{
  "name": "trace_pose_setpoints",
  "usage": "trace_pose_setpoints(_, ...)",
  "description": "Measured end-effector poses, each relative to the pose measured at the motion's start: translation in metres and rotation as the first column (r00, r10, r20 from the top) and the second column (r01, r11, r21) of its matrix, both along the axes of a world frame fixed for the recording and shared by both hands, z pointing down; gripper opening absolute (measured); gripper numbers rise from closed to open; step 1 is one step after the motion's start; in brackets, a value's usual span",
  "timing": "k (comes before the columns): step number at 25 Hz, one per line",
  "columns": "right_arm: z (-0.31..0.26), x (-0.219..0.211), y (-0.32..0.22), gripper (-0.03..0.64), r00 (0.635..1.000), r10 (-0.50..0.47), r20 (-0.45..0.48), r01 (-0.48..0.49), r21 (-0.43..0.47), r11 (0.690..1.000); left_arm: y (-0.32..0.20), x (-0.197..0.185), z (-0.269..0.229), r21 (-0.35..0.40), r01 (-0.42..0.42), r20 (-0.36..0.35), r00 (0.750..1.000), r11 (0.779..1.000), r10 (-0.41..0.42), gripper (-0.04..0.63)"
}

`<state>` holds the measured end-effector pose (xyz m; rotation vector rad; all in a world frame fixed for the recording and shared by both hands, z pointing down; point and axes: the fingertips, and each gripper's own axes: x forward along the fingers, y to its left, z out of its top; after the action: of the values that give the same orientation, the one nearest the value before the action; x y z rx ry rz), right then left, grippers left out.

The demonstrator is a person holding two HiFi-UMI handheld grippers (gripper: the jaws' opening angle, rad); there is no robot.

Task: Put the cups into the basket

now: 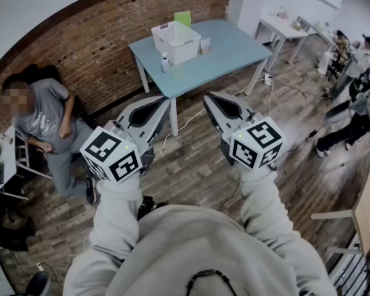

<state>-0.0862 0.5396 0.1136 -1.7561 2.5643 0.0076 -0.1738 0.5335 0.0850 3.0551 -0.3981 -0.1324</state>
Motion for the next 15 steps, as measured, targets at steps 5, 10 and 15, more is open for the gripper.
trace_pose_setpoints(5, 0.000, -0.006, 0.007, 0.009, 1.000, -0.008, -0.002, 0.008, 0.007, 1.000, 0.004, -0.003, 0.001, 0.001, 0.007, -0.001, 1.000, 1.000, -0.007, -0.005)
trace_pose_setpoints(10, 0.001, -0.005, 0.010, 0.011, 1.000, -0.022, 0.011, 0.022, 0.009, 1.000, 0.003, -0.003, 0.005, 0.009, 0.020, 0.014, 1.000, 1.000, -0.020, -0.005)
trace_pose_setpoints(15, -0.004, -0.003, 0.019, 0.011, 0.999, -0.031, 0.031, 0.030, 0.032, 0.999, 0.007, -0.009, 0.000, 0.034, 0.031, 0.034, 0.999, 0.999, -0.033, -0.005)
